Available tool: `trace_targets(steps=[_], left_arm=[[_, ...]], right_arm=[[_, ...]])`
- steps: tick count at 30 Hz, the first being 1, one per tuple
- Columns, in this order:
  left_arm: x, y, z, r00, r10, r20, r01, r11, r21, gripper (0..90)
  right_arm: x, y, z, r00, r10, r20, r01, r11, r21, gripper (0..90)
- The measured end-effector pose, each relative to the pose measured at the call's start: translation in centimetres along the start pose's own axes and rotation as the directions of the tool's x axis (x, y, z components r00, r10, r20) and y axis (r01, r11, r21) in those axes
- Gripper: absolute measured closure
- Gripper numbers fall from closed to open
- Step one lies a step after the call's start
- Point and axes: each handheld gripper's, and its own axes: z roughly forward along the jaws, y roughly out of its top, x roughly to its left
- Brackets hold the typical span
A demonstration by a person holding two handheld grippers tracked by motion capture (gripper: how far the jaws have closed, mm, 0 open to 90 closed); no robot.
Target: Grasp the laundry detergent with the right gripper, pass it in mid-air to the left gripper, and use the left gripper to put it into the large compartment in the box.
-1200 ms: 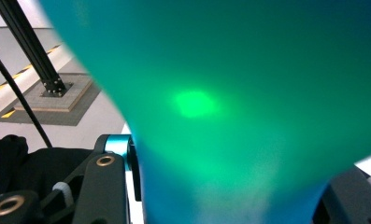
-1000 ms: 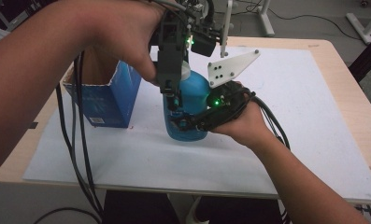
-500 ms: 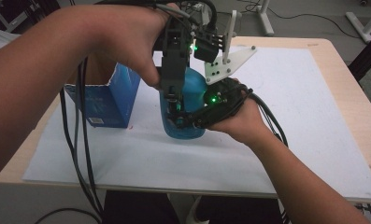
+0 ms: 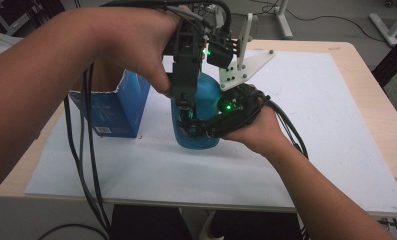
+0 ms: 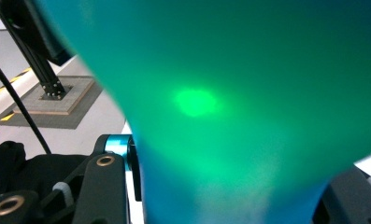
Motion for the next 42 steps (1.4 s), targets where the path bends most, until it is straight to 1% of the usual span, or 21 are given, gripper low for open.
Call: trace_targets(steps=[1,2,3,8,11,12,16,17,21,24,28,33,34,36,41,42], left_arm=[[0.01,0.0,-0.1,1.0,0.002,0.003,-0.002,1.0,-0.001,14.7],[-0.04,-0.01,-0.12,1.0,0.002,0.005,-0.002,1.0,-0.005,16.0],[-0.09,-0.01,-0.16,1.0,0.003,0.003,-0.003,1.0,-0.007,16.0],[-0.33,0.04,-0.25,0.9999,0.011,-0.004,-0.011,0.9999,0.004,16.4],[-0.4,0.07,-0.3,0.9998,0.014,-0.013,-0.014,0.9999,0.005,19.1],[-0.39,0.08,-0.3,0.9998,0.015,-0.011,-0.015,0.9999,0.007,20.7],[-0.43,0.06,-0.25,0.9998,0.016,-0.011,-0.016,0.9998,0.012,21.5],[-0.41,0.05,-0.25,0.9998,0.017,-0.012,-0.017,0.9998,0.013,23.9],[-0.39,0.12,-0.24,0.9997,0.022,-0.01,-0.022,0.9997,0.014,25.5],[-0.4,0.17,-0.17,0.9998,0.017,-0.008,-0.017,0.9998,0.011,25.6],[-0.39,0.23,-0.11,0.9998,0.019,-0.005,-0.019,0.9997,0.014,29.2],[-0.38,0.28,-0.06,0.9997,0.022,-0.011,-0.021,0.9996,0.017,29.7],[-0.4,0.27,-0.05,0.9997,0.022,-0.014,-0.022,0.9996,0.015,32.2],[-0.35,0.27,-0.04,0.9998,0.019,-0.008,-0.019,0.9997,0.013,32.3],[-0.38,0.28,0.08,0.9997,0.02,-0.012,-0.02,0.9997,0.016,32.5],[-0.38,0.25,0.07,0.9998,0.019,-0.011,-0.019,0.9997,0.015,34.2]], right_arm=[[0.0,0.0,-0.02,1.0,0.0,0.005,0.0,1.0,-0.001,46.3],[0.05,0.02,-0.04,1.0,0.007,0.003,-0.007,1.0,-0.004,46.3],[0.01,0.02,-0.05,1.0,0.0,0.008,0.0,1.0,-0.006,46.3],[0.1,0.1,-0.13,0.9999,0.002,0.011,-0.002,1.0,-0.007,46.3],[0.13,0.11,-0.16,0.9999,0.0,0.012,0.0,1.0,-0.006,46.3],[0.15,0.13,-0.18,0.9999,0.004,0.01,-0.004,1.0,-0.006,46.3],[0.19,0.16,-0.23,0.9999,0.005,0.013,-0.005,1.0,-0.008,46.3],[0.21,0.17,-0.22,0.9999,0.005,0.013,-0.005,1.0,-0.008,46.3],[0.2,0.15,-0.16,0.9999,0.006,0.012,-0.006,1.0,-0.006,46.4],[0.19,0.15,-0.1,1.0,0.004,0.006,-0.004,1.0,-0.01,46.4],[0.19,0.12,-0.01,1.0,0.004,0.006,-0.004,1.0,-0.008,46.3],[0.18,0.09,0.05,1.0,0.004,0.003,-0.004,1.0,-0.008,46.4],[0.19,0.09,0.07,1.0,0.003,0.005,-0.003,1.0,-0.008,46.4],[0.2,0.09,0.11,1.0,0.004,0.002,-0.004,1.0,-0.011,46.4],[0.19,0.07,0.17,1.0,0.001,0.001,-0.001,1.0,-0.009,46.4],[0.19,0.07,0.17,1.0,0.0,0.002,0.0,1.0,-0.01,46.4]])
